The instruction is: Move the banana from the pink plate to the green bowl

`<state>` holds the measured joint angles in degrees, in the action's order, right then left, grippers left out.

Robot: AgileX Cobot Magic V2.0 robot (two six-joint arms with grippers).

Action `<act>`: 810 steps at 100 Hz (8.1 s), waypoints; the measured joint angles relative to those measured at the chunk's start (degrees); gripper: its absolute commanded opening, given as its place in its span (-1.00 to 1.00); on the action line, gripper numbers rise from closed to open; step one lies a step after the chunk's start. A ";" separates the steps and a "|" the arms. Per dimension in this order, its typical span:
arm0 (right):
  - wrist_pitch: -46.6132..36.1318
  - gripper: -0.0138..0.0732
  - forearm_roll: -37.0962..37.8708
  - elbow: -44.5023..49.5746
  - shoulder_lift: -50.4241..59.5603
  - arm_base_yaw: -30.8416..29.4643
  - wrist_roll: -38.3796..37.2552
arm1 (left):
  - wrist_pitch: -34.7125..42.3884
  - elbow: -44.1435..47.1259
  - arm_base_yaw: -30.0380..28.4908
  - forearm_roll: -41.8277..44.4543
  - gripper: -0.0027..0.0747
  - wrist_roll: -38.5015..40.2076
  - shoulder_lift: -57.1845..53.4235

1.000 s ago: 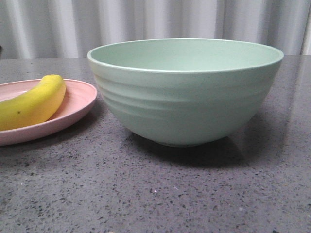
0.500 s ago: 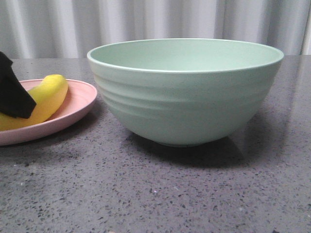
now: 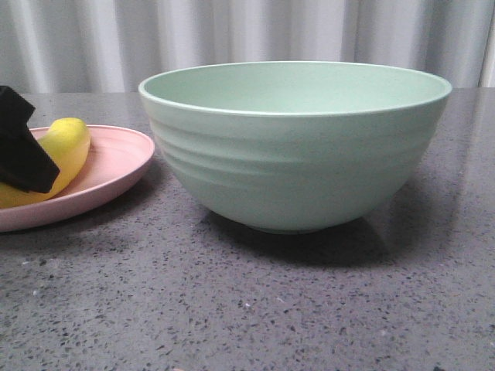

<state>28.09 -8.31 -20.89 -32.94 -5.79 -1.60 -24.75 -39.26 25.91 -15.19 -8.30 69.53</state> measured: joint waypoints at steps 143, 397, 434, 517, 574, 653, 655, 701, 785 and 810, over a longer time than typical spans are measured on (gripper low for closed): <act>-1.92 0.13 -23.73 -32.59 -30.86 32.55 0.00 | -3.58 -13.44 26.30 -4.28 -0.47 -2.82 -5.02; -2.98 0.01 -7.26 -39.01 -44.53 27.95 -0.06 | -0.36 -13.71 26.66 -2.76 0.04 -2.90 -9.35; -0.31 -0.37 -0.43 -39.01 -35.74 27.95 -0.06 | -0.36 -13.71 26.66 -2.76 -0.51 -2.90 -9.35; -10.41 -0.85 9.43 -14.32 1.14 27.95 -0.06 | 15.26 0.07 26.66 -2.46 -0.98 -2.90 -21.91; -19.05 -0.85 12.25 4.86 23.70 27.95 0.05 | 17.76 24.50 26.66 -1.21 -0.98 -2.90 -50.46; -18.51 -0.85 12.25 5.05 24.91 27.95 0.05 | 19.06 26.26 26.26 -1.21 -0.98 -2.90 -56.14; -18.51 -0.85 12.25 5.05 24.91 27.95 0.05 | 19.63 26.64 26.07 -1.21 -0.98 -2.90 -56.14; -18.51 -0.85 12.25 5.05 24.91 27.95 0.05 | 27.95 37.96 3.49 6.80 -0.98 -2.90 -60.15; -18.41 -0.85 12.25 5.05 24.91 27.95 0.05 | 6.48 39.26 -24.35 7.18 -0.98 -2.90 -69.74; -18.41 -0.85 12.25 5.05 24.91 27.95 0.05 | 6.48 39.26 -24.35 7.18 -0.98 -2.90 -69.74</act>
<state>9.67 3.93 -15.83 -8.04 22.16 -1.56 -18.27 0.00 1.56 -8.01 -11.20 -0.21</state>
